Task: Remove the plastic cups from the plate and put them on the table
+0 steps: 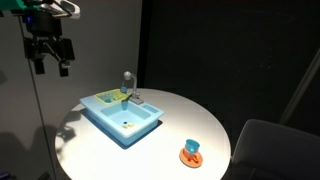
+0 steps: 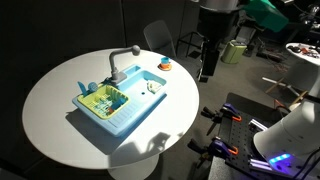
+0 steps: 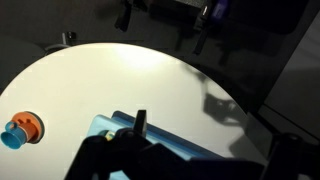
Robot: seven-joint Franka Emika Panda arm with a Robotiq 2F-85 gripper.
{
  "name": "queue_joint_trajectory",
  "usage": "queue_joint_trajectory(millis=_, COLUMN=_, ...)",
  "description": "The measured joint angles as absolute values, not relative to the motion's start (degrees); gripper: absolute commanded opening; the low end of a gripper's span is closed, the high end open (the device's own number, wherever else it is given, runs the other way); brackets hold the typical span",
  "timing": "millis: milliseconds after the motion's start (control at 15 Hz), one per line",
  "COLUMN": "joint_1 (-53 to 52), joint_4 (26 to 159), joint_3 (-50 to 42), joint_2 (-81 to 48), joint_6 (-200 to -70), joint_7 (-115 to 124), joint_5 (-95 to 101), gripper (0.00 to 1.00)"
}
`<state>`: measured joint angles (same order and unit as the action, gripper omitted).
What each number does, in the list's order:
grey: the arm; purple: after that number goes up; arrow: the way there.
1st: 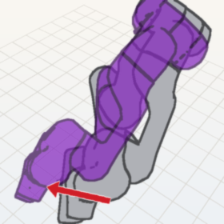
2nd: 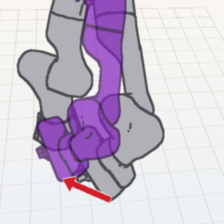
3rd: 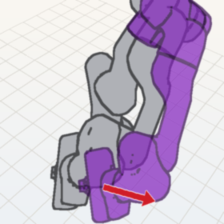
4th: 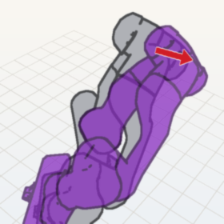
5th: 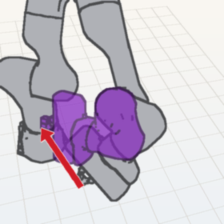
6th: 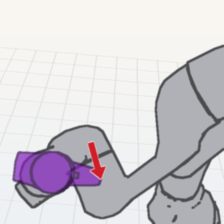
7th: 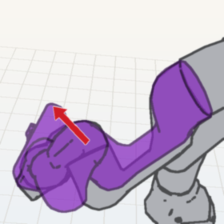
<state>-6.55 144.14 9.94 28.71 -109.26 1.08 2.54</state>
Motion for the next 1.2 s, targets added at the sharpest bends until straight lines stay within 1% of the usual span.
queue_joint_trajectory(millis=600, joint_1=-5.0, joint_4=142.4, joint_3=6.0, joint_2=27.8, joint_6=-110.8, joint_7=1.0, joint_5=4.8, gripper=1.0)
queue_joint_trajectory(millis=1200, joint_1=1.2, joint_4=142.0, joint_3=-1.2, joint_2=24.1, joint_6=-121.9, joint_7=0.9, joint_5=5.7, gripper=1.0)
